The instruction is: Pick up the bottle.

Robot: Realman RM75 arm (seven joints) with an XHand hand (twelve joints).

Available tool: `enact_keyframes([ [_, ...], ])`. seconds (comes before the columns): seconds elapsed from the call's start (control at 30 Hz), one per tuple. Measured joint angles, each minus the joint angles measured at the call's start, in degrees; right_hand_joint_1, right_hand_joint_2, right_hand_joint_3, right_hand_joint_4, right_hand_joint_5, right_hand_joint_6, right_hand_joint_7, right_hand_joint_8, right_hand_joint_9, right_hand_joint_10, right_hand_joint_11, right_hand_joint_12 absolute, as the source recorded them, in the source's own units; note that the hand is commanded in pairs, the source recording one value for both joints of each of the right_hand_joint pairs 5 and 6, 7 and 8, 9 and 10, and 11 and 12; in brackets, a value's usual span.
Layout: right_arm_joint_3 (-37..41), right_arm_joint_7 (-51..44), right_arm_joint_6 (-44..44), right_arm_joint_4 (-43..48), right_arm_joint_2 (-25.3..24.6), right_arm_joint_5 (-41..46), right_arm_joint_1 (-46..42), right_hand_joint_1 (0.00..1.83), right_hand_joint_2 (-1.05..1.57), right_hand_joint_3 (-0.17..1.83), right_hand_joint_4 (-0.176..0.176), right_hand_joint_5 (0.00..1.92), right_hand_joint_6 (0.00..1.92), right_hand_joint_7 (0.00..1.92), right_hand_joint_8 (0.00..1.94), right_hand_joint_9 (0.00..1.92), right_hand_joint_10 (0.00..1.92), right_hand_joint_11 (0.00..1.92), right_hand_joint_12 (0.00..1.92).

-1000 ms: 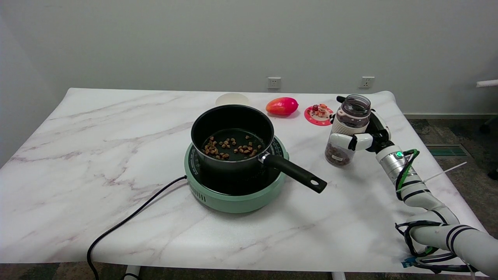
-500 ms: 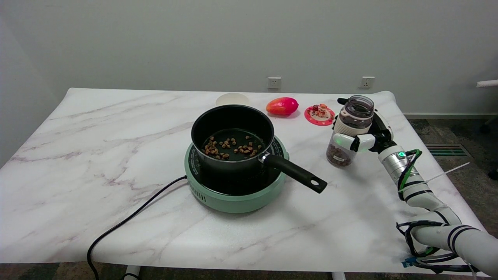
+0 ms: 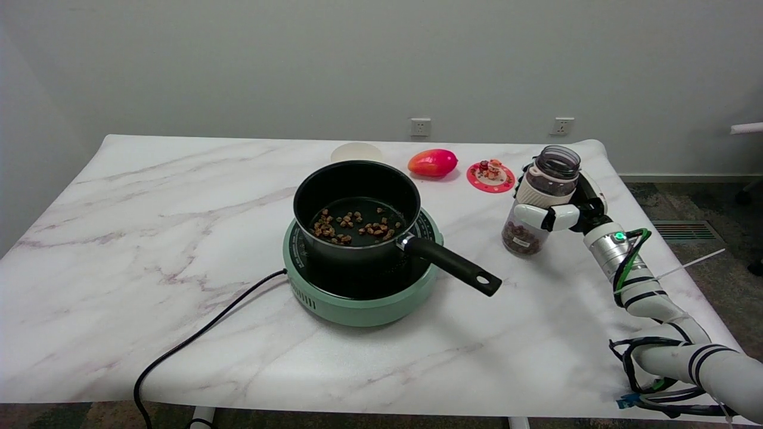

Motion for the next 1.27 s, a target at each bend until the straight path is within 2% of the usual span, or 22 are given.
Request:
enact_keyframes([
  [0.1,0.07,0.04,0.0,-0.1,0.04,0.01,0.09,1.6,0.79,0.64,0.0,1.92,1.92,1.92,1.92,1.43,1.43,1.24,1.24],
  [0.63,0.97,0.75,-0.7,3.33,3.14,-4.45,3.2,1.59,0.73,0.66,0.0,1.92,1.92,1.92,1.92,1.39,1.39,1.18,1.18],
  [1.03,1.36,2.29,-3.38,10.88,6.43,-13.49,8.71,1.59,0.7,0.7,0.0,1.92,1.92,1.92,1.92,1.39,1.39,1.17,1.17],
  [1.27,2.25,2.77,-7.49,17.61,7.89,-22.09,11.13,1.59,0.7,0.69,0.0,1.92,1.92,1.92,1.92,1.39,1.39,1.16,1.16],
])
